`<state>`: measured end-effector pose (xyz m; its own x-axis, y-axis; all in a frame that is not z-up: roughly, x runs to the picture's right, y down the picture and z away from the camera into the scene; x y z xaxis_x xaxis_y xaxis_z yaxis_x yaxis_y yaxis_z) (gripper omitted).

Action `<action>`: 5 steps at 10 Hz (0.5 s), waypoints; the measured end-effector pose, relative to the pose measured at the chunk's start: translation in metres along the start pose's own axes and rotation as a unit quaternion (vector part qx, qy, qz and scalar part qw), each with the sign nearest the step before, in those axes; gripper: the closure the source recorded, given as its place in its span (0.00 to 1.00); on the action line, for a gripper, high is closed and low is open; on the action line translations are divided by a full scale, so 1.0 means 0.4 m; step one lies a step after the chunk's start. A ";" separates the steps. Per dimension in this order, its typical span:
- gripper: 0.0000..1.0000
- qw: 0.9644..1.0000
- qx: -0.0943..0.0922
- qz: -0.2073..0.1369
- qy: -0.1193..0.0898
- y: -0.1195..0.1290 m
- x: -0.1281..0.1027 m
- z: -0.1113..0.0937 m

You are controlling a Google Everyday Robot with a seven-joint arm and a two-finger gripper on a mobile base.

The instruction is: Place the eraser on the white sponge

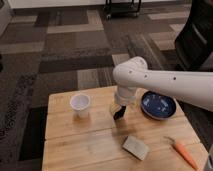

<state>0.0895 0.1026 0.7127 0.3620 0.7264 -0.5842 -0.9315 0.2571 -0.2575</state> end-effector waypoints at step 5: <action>0.91 1.000 -0.006 -0.004 0.006 -0.006 -0.001 0.022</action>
<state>0.0912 0.1072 0.7201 0.3703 0.7171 -0.5904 -0.9279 0.2560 -0.2710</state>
